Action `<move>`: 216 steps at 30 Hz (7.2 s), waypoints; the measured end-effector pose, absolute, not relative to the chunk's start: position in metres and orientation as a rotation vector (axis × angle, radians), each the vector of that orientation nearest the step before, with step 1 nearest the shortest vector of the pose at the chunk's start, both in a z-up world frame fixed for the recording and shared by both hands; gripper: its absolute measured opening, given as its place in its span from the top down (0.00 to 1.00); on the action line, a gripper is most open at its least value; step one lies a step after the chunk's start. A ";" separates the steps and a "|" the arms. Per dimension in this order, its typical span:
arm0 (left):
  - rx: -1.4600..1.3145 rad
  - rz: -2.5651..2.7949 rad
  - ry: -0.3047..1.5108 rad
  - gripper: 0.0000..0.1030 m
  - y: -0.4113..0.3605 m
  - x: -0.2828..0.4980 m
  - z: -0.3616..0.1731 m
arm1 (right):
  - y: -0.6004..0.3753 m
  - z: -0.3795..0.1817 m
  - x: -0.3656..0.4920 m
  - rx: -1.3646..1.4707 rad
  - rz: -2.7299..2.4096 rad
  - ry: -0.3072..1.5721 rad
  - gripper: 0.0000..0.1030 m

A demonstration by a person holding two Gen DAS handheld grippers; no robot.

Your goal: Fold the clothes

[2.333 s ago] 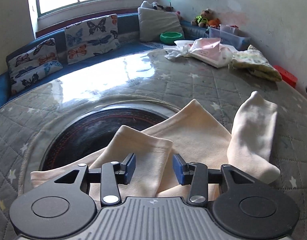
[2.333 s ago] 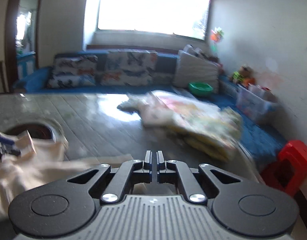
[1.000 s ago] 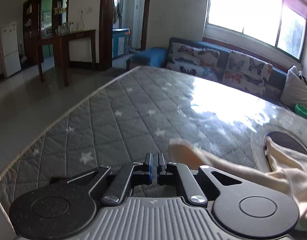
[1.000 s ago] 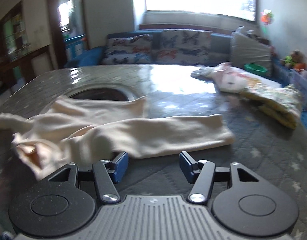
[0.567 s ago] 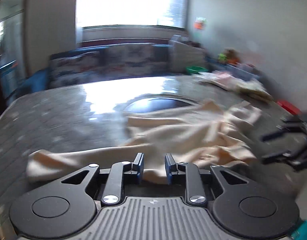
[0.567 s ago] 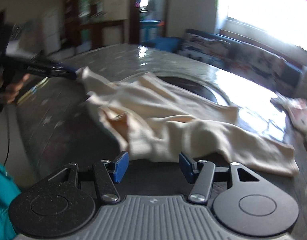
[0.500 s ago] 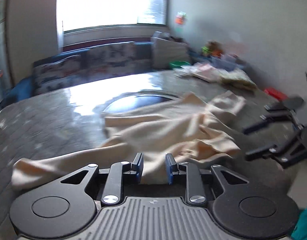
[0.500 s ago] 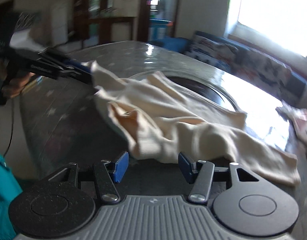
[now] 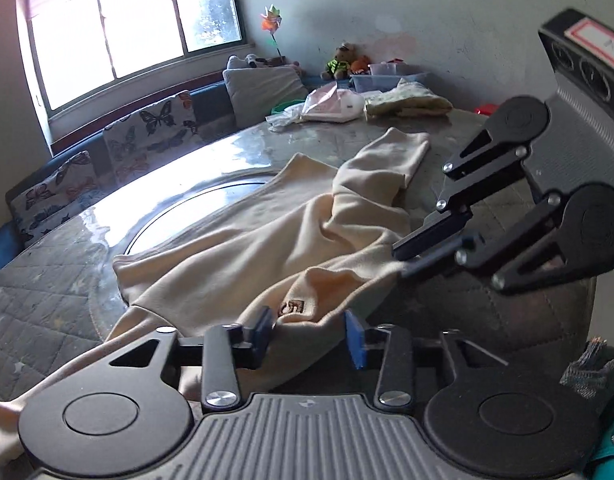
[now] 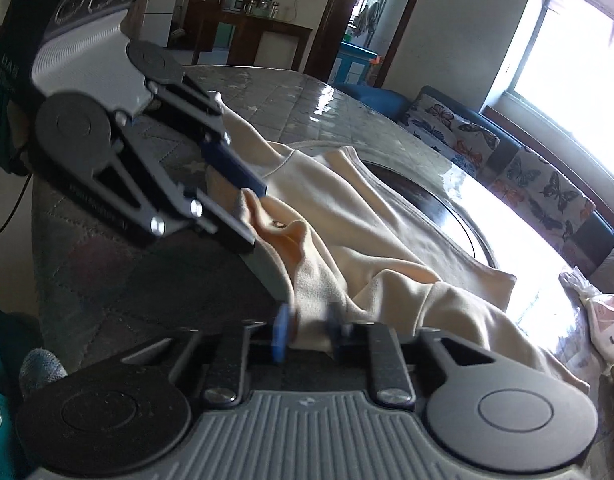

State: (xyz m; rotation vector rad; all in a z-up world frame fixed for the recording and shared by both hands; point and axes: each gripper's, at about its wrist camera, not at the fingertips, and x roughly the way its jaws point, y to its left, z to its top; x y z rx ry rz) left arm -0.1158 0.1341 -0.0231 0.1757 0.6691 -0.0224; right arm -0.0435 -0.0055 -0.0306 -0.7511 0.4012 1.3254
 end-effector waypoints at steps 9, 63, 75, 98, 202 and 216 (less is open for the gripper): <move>0.152 -0.118 0.601 0.88 0.125 -0.156 0.016 | -0.034 0.011 -0.041 -0.610 1.408 0.503 0.96; -0.015 -0.339 0.733 0.64 0.078 -0.068 -0.019 | -0.078 -0.030 0.193 -0.273 0.518 0.666 0.95; -0.003 -0.407 0.753 0.62 0.069 -0.071 -0.027 | -0.150 -0.032 0.166 -0.419 0.321 0.630 0.95; -0.129 0.245 0.702 0.53 0.230 -0.048 0.016 | -0.061 -0.001 0.157 -0.350 0.666 0.636 0.63; -0.596 0.820 0.692 0.91 0.381 -0.158 -0.001 | 0.118 -0.034 -0.092 -0.658 1.573 0.574 0.85; -0.465 0.673 0.385 0.91 0.338 -0.243 0.026 | 0.100 -0.027 -0.095 -0.698 1.733 0.602 0.96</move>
